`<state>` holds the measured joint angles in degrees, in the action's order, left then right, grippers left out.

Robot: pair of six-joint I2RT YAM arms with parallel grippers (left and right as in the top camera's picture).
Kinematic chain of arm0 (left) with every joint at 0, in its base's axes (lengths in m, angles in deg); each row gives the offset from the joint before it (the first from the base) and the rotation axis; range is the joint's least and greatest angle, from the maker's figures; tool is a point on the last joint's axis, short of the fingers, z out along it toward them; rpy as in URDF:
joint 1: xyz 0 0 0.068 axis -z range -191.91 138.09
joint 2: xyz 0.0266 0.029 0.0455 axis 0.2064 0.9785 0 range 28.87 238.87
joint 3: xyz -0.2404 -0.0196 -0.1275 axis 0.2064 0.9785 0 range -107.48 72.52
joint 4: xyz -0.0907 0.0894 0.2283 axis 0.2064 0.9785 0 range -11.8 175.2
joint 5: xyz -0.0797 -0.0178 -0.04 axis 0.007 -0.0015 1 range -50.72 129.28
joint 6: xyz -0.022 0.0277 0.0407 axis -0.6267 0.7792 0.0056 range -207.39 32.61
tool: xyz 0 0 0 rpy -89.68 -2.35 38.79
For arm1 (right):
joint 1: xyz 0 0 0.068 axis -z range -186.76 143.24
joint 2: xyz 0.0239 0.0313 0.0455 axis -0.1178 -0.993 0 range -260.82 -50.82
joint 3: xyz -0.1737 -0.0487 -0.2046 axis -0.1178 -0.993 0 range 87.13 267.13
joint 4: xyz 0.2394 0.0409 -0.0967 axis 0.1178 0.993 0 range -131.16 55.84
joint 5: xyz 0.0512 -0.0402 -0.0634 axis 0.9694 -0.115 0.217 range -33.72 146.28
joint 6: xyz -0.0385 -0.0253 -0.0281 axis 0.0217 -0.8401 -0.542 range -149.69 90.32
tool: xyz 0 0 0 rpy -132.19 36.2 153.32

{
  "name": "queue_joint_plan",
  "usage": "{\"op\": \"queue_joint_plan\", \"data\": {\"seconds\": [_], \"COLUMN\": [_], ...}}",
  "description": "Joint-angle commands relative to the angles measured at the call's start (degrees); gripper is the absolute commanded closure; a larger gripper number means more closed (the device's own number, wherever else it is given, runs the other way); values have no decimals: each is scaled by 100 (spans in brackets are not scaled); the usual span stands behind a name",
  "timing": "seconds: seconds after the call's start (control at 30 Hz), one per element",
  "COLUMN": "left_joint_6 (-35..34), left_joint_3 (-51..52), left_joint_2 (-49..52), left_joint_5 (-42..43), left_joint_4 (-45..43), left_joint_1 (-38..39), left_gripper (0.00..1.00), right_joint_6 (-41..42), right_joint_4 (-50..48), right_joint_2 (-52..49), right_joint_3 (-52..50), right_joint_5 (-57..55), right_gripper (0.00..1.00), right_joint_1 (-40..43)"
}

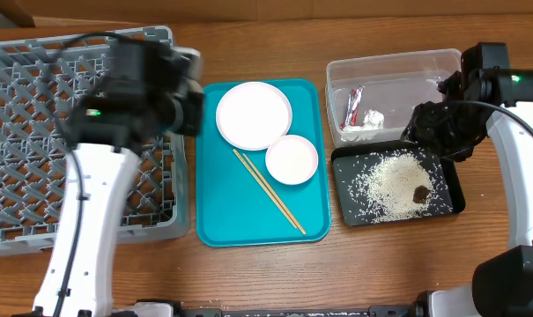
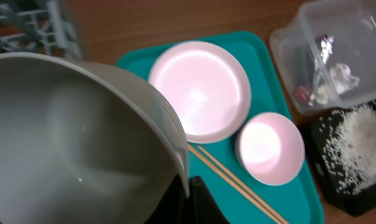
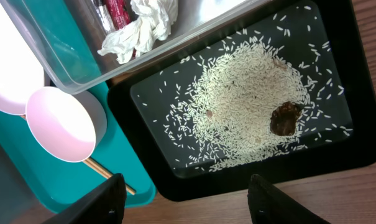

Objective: Sort waste into correct bins and load items into the dishwasher

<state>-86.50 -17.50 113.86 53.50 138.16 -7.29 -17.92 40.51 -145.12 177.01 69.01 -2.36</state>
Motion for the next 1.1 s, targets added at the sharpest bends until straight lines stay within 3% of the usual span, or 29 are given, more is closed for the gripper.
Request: {"op": "queue_joint_plan", "data": {"seconds": [0.0, 0.23, 0.5, 0.87, 1.07], "left_joint_6": [826, 1742, 1703, 872, 629], "left_joint_3": [-109, -109, -109, -109, -109], "left_joint_2": [205, 1029, 2293, 3471, 3982], "left_joint_5": [1611, 3930, 5890, 6933, 6948], "left_joint_4": [-179, -501, -1497, -2868, -2955], "left_joint_1": [-1036, -2450, -3364, -3936, -4153], "left_gripper": [96, 96, 96, 96, 94], "right_joint_6": [-24, -24, -24, -20, -17], "right_joint_4": [-4, 11, 37, 131, 144], "right_joint_2": [44, 44, 44, 44, 44], "right_joint_3": [24, 24, 22, 22, 22], "right_joint_5": [37, 37, 35, 37, 39], "right_gripper": [36, 35, 36, 36, 36], "right_joint_1": [9, 9, 9, 9, 7]}}
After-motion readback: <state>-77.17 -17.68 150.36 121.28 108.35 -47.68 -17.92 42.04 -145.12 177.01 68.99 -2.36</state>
